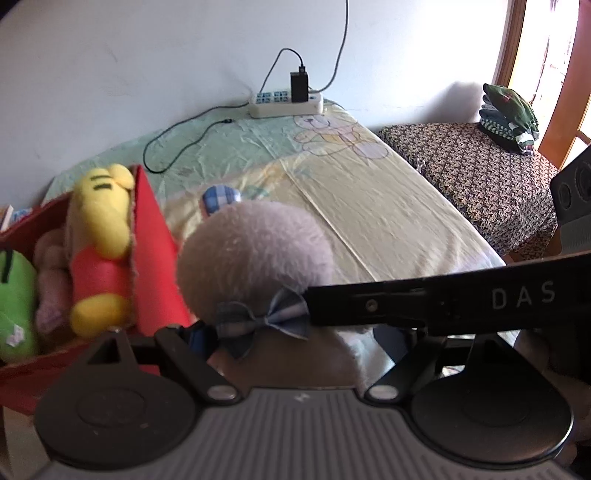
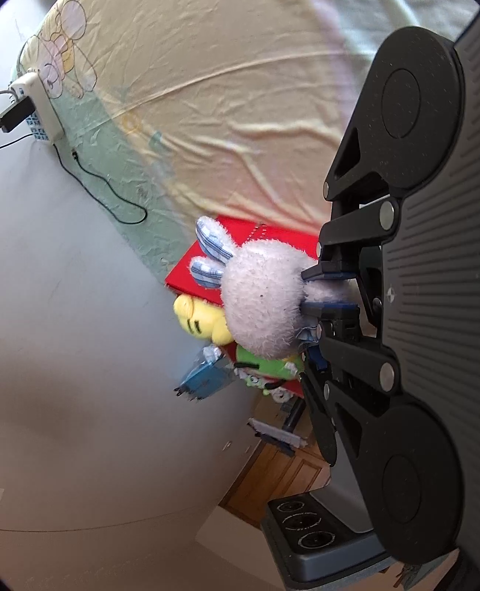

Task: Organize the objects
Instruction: 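Lift the white bunny in the right tool and swing over the red box, then lower the white bunny into the red box and open the right tool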

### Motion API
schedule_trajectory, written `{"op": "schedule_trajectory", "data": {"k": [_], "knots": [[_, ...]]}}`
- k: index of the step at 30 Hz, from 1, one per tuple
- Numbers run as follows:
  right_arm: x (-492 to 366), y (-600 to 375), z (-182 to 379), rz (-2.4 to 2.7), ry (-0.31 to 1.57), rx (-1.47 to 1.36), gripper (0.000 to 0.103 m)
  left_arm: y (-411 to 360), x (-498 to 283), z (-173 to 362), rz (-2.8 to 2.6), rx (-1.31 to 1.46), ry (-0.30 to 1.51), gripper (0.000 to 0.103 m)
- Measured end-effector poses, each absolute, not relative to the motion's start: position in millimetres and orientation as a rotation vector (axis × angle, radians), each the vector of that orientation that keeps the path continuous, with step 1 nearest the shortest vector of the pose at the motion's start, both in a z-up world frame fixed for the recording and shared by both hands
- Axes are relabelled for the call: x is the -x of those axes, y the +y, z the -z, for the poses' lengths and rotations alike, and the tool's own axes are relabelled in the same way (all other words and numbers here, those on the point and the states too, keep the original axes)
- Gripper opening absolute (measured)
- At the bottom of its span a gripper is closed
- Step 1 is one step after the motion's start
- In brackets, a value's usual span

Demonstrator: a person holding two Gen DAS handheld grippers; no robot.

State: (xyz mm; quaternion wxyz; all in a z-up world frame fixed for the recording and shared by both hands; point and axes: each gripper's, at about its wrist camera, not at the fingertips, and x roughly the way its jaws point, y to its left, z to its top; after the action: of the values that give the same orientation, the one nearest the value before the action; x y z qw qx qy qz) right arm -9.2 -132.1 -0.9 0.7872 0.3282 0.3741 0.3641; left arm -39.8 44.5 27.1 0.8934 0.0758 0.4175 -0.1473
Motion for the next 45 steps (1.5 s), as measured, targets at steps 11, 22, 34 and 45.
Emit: {"op": "schedule_trajectory", "data": {"k": [11, 22, 34, 45], "knots": [[20.1, -99.8, -42.6, -0.704, 0.649, -0.697, 0.016, 84.1, 29.9, -73.3, 0.391, -0.194, 0.793, 0.086], [6.3, -19.4, -56.2, -0.690, 0.566, -0.685, 0.025, 162.0, 19.0, -93.2, 0.355, -0.202, 0.750, 0.085], [-23.3, 47.2, -44.3, -0.697, 0.616, -0.639, 0.025, 219.0, -11.3, -72.8, 0.291, -0.181, 0.803, 0.085], [-35.2, 64.6, -23.3, -0.631, 0.714, -0.648, 0.025, 238.1, -37.1, -41.1, 0.290, -0.146, 0.890, 0.089]]}}
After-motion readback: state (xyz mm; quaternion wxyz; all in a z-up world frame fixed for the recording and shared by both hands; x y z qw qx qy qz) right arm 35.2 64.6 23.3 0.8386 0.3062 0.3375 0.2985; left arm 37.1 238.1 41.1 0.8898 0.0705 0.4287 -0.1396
